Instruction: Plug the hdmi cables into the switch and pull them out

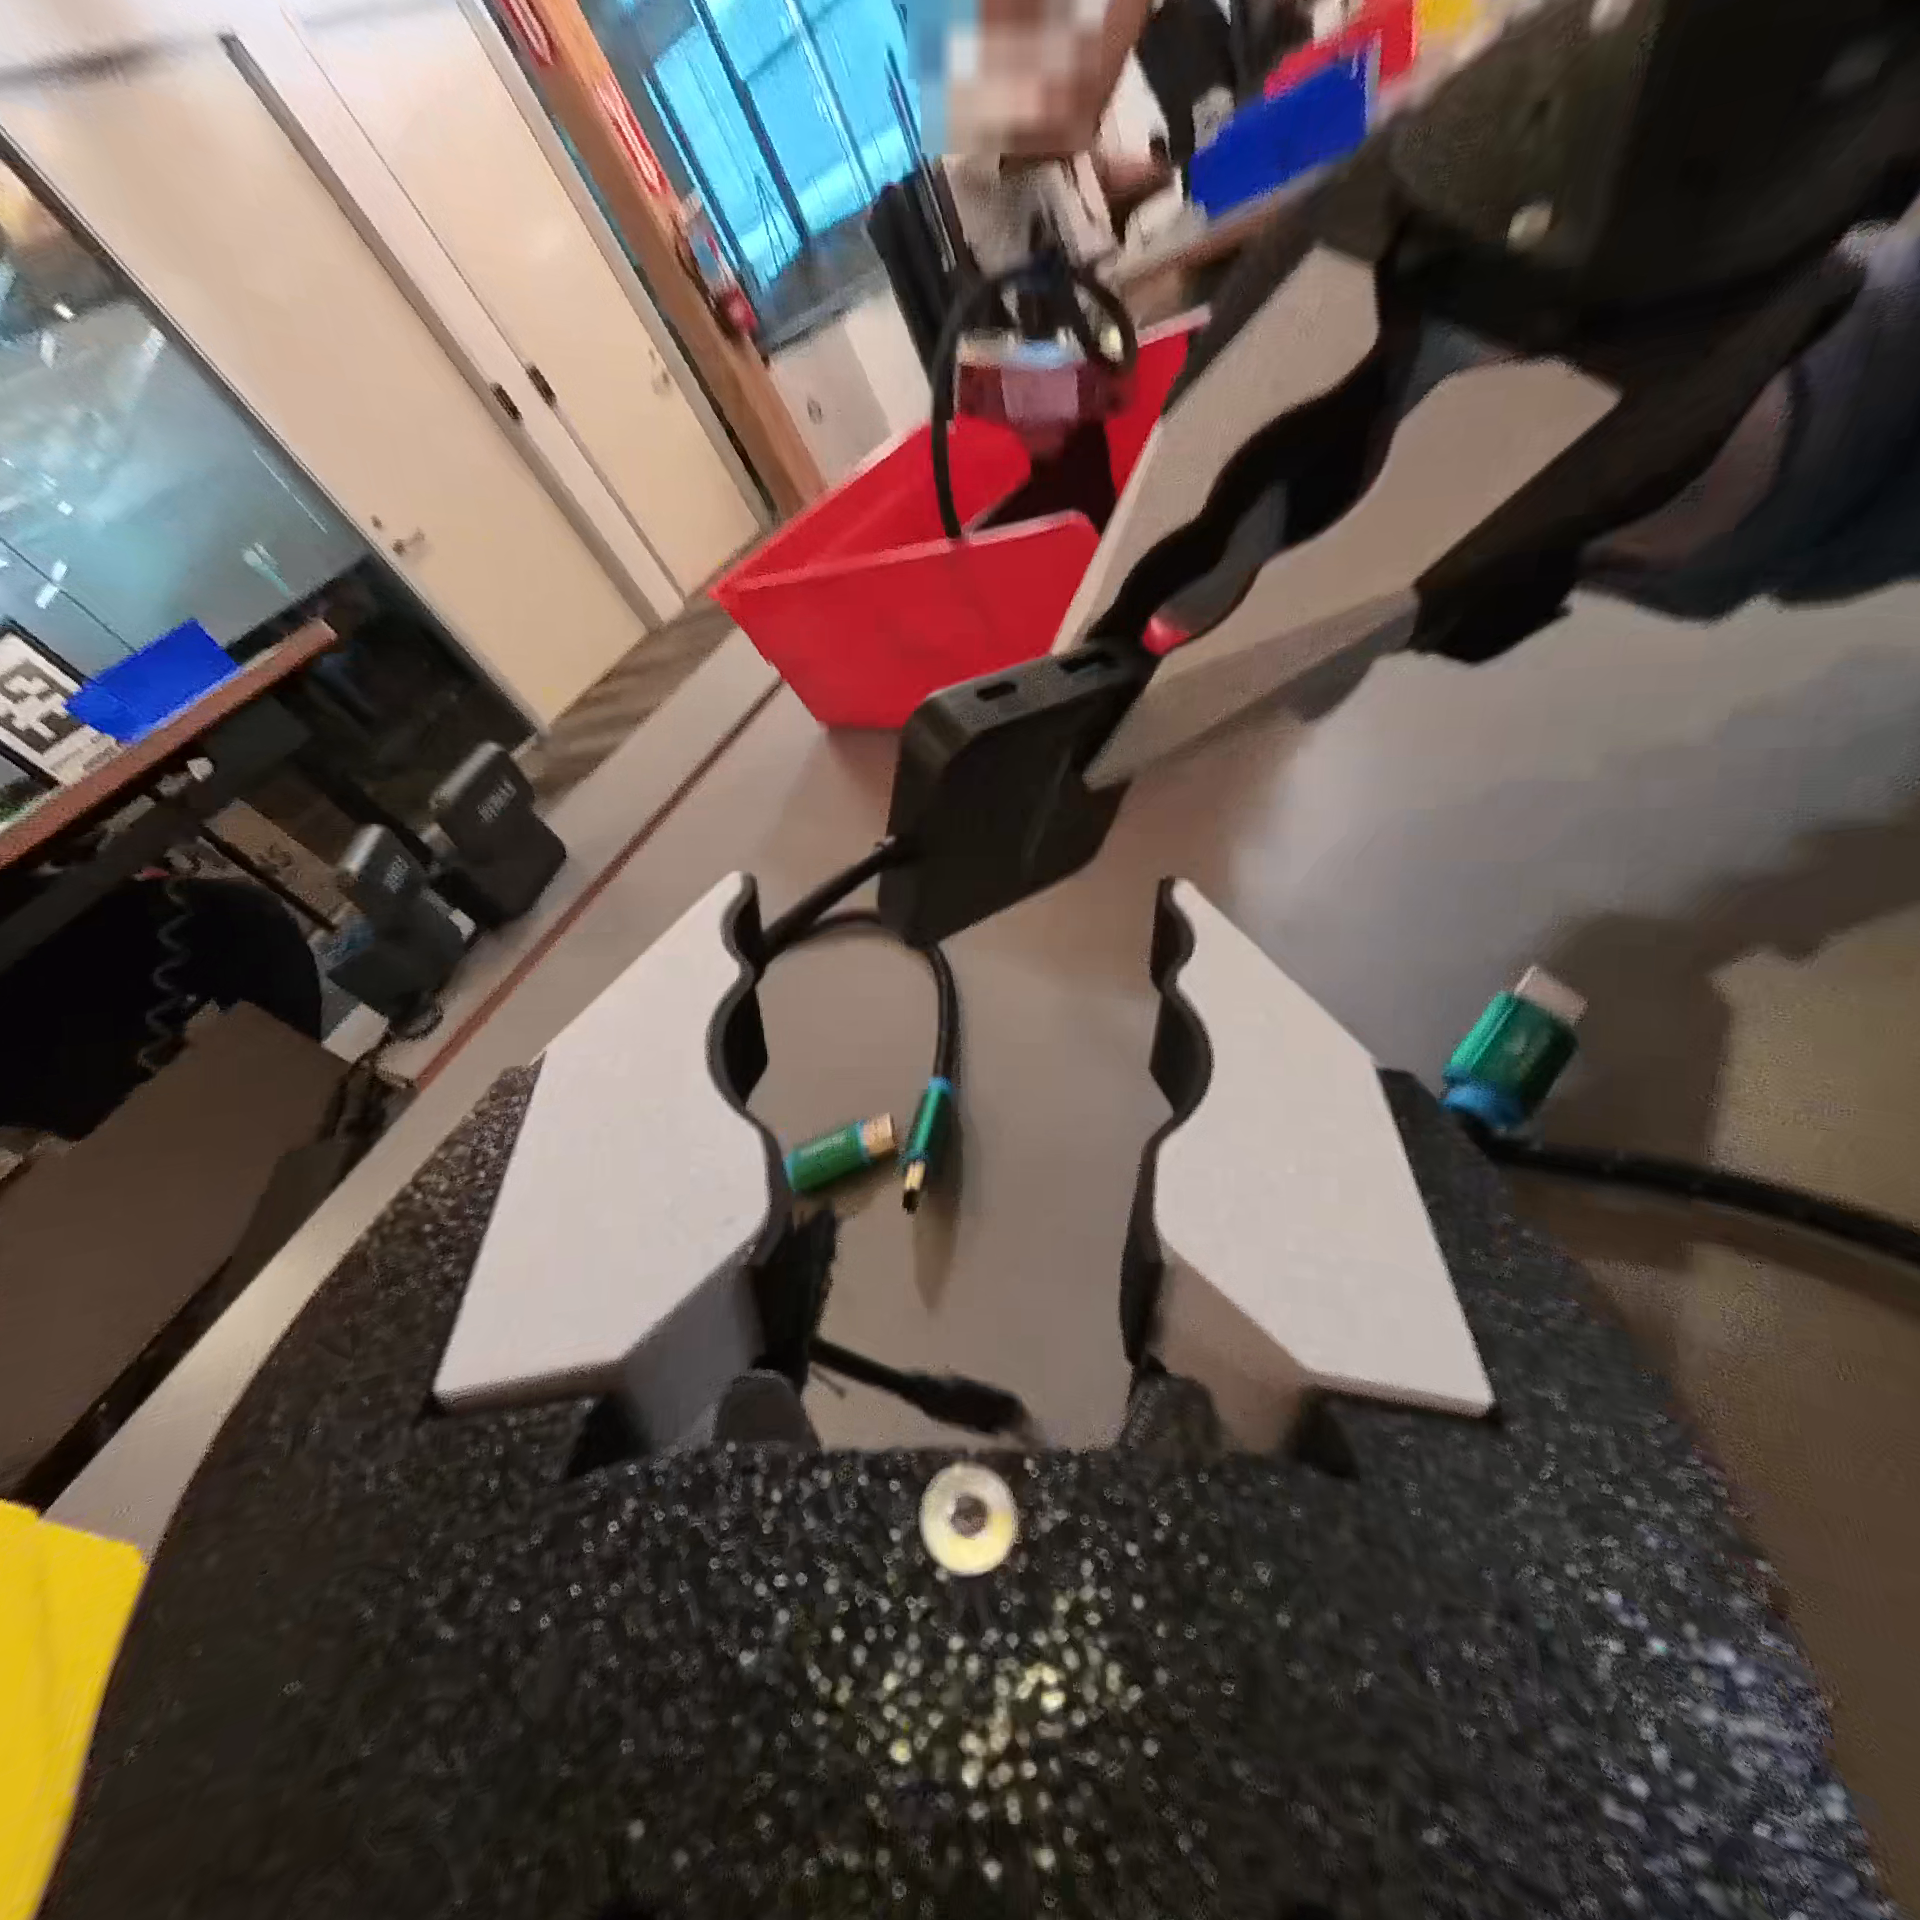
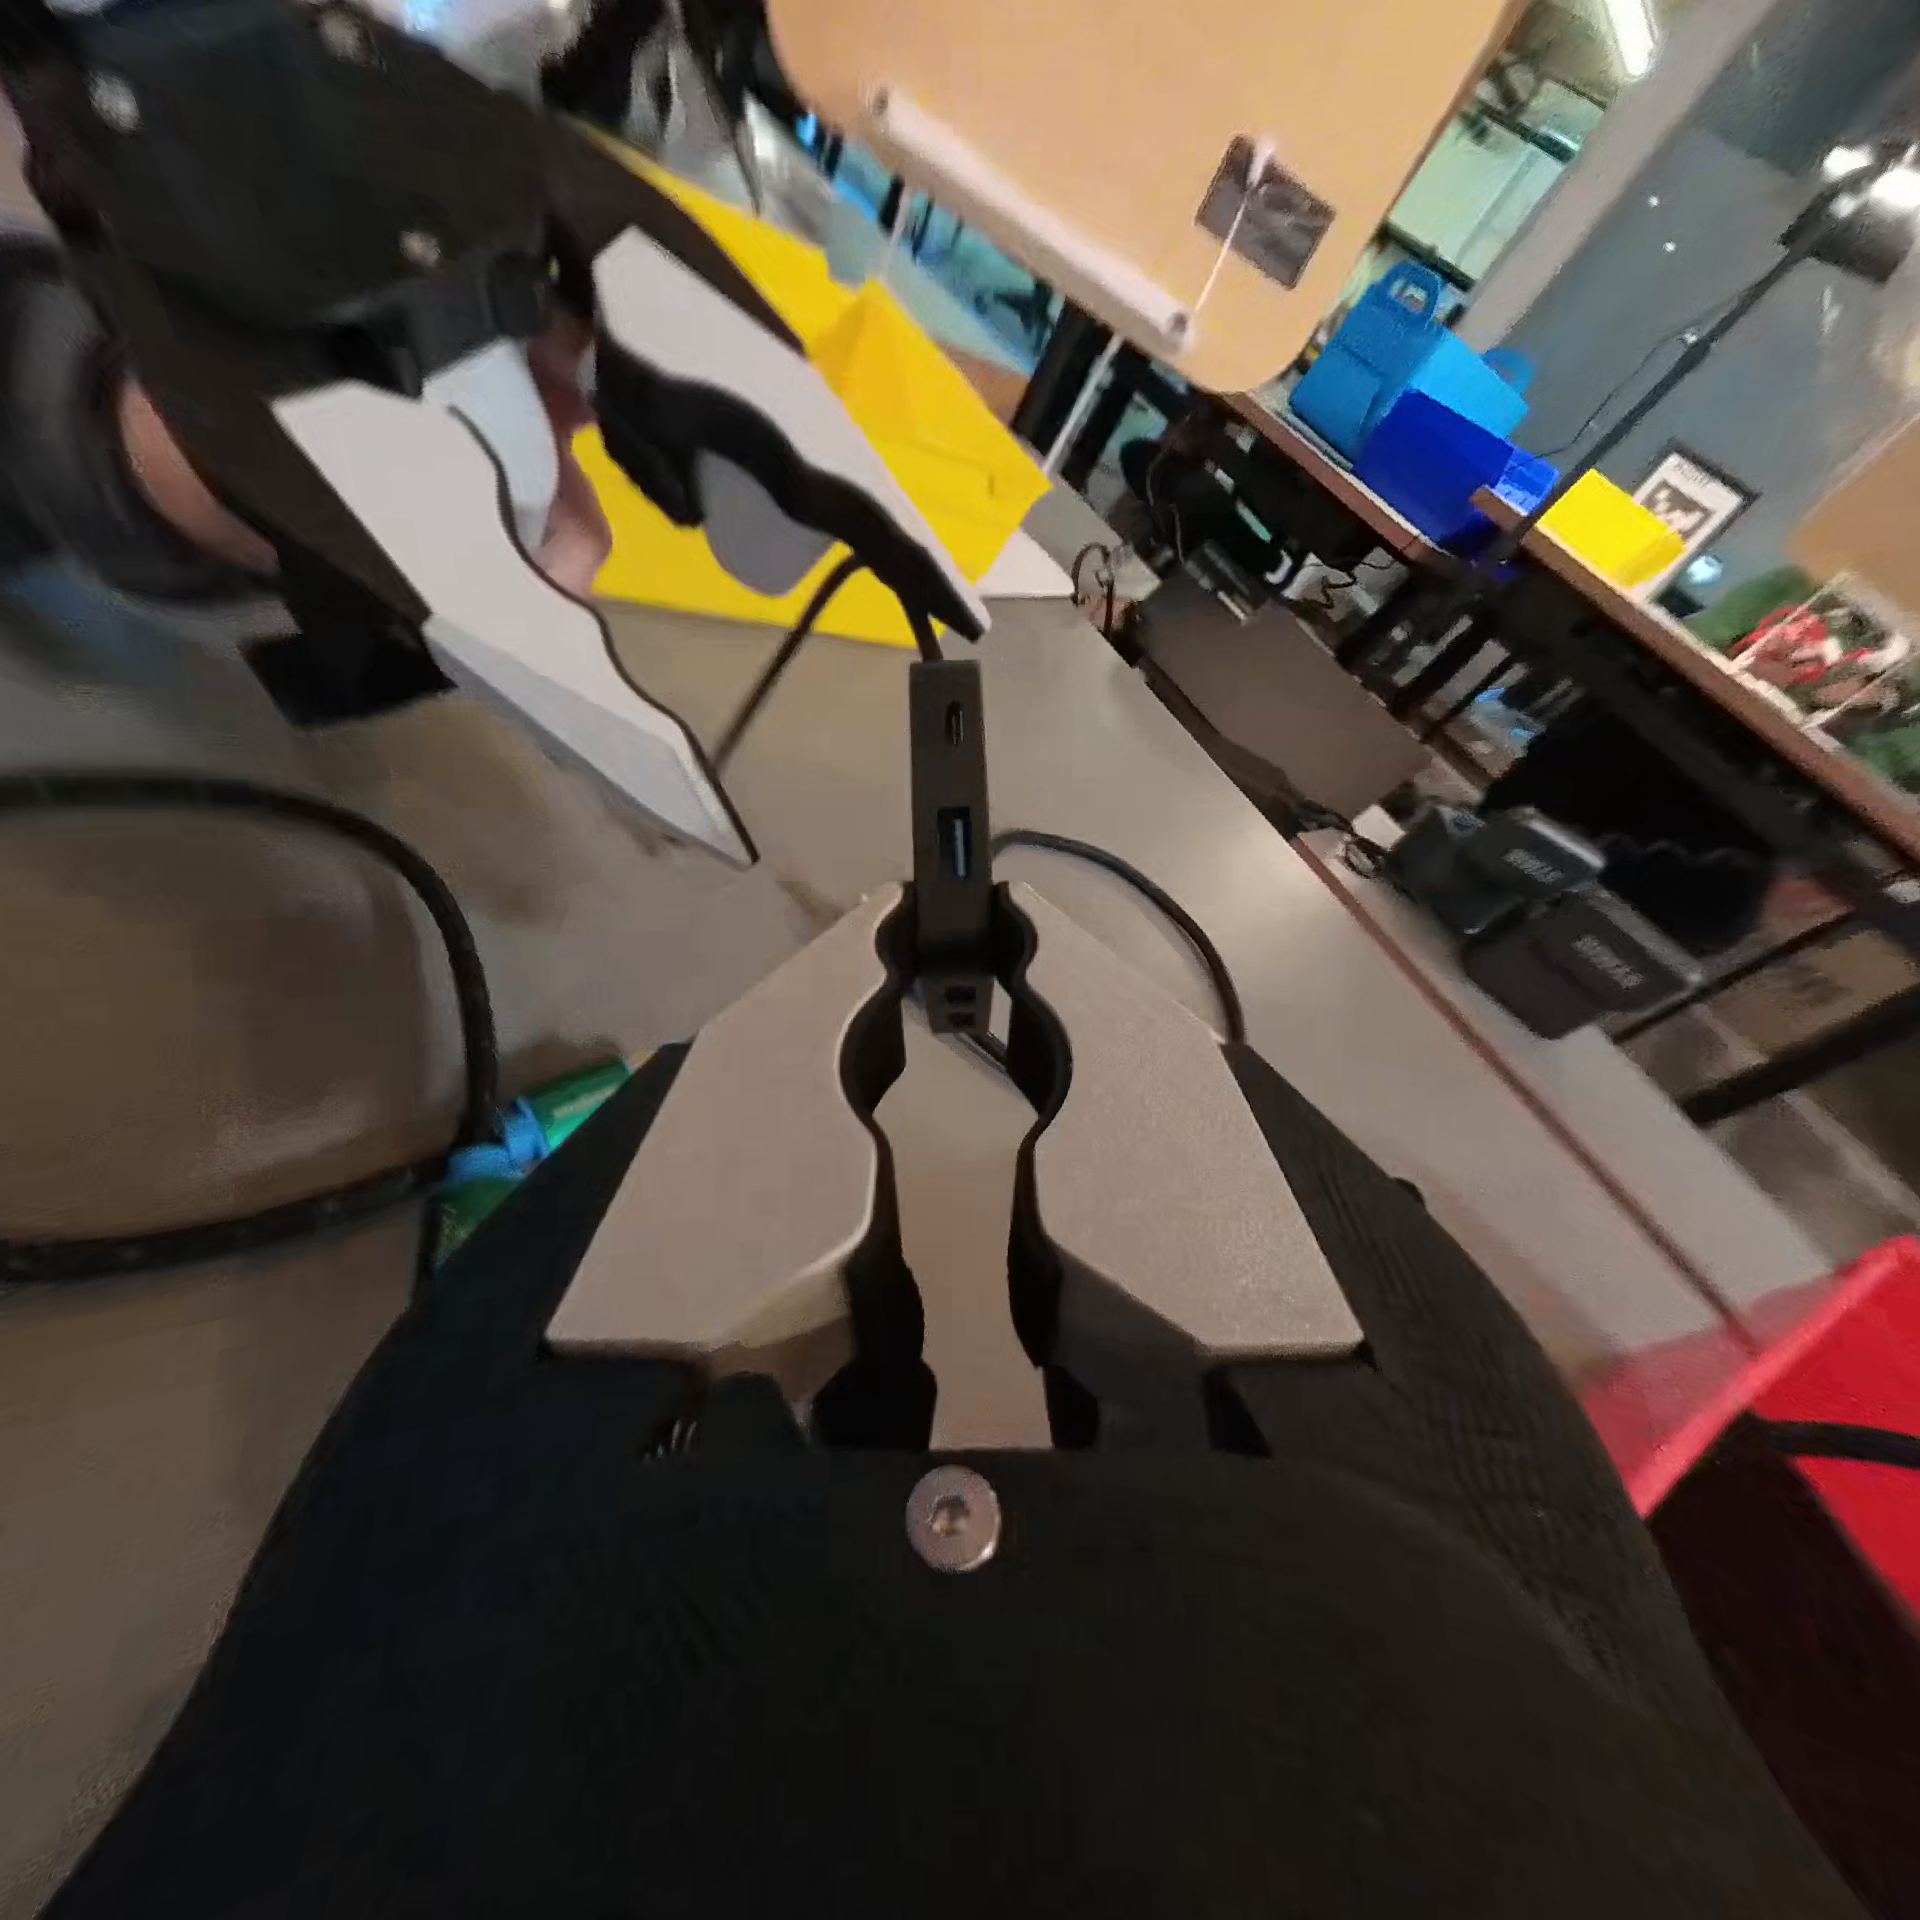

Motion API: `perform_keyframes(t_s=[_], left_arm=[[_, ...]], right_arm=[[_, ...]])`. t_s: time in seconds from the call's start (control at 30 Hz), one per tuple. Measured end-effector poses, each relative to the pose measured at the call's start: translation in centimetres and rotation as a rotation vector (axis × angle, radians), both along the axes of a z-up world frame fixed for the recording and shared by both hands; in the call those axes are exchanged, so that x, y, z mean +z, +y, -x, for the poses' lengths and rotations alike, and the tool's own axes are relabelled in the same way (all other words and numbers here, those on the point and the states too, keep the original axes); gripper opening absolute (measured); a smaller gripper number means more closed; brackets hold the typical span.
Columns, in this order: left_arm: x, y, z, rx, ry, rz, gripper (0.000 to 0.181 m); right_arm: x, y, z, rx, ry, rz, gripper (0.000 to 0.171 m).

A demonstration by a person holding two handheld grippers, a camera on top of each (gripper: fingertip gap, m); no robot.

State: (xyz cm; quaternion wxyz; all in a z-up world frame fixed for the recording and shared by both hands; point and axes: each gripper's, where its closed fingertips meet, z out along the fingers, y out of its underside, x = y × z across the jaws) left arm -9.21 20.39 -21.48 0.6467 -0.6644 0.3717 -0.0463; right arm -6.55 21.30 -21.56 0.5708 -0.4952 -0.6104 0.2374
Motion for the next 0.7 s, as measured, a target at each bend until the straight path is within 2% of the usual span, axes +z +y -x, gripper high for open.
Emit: perform_keyframes(t_s=[0.17, 0.23, 0.3, 0.37, 0.47, 0.5, 0.6, 0.7], left_arm=[[3.1, -0.8, 0.8, 0.038, -0.072, -0.154, 0.061], [3.1, -1.6, -0.2, -0.043, -0.086, -0.13, 0.044], [2.0, -2.6, -2.2, -0.183, -0.138, -0.011, 0.025], [1.1, -2.6, -3.0, -0.23, -0.228, 0.102, 0.03], [0.9, -2.0, -3.1, -0.261, -0.433, 0.265, 0.068], [1.3, -2.1, -3.2, -0.298, -0.514, 0.303, 0.072], [2.9, -3.2, -3.4, -0.442, -0.69, 0.326, 0.066], [3.6, -4.2, -3.3, -0.533, -0.73, 0.296, 0.054]], right_arm=[[1.6, 1.4, -1.0, -0.058, 0.129, 0.076, 0.012], [2.7, 1.4, -1.3, -0.031, 0.205, 0.146, 0.012], [3.9, 0.8, -1.4, 0.031, 0.292, 0.232, 0.012], [4.9, 0.2, -1.5, 0.09, 0.374, 0.319, 0.012], [6.0, -1.5, -1.4, 0.232, 0.457, 0.479, 0.012], [6.2, -2.3, -1.3, 0.29, 0.471, 0.527, 0.012], [5.8, -4.2, -0.6, 0.405, 0.457, 0.605, 0.012], [5.3, -5.5, 0.0, 0.466, 0.438, 0.631, 0.012]])
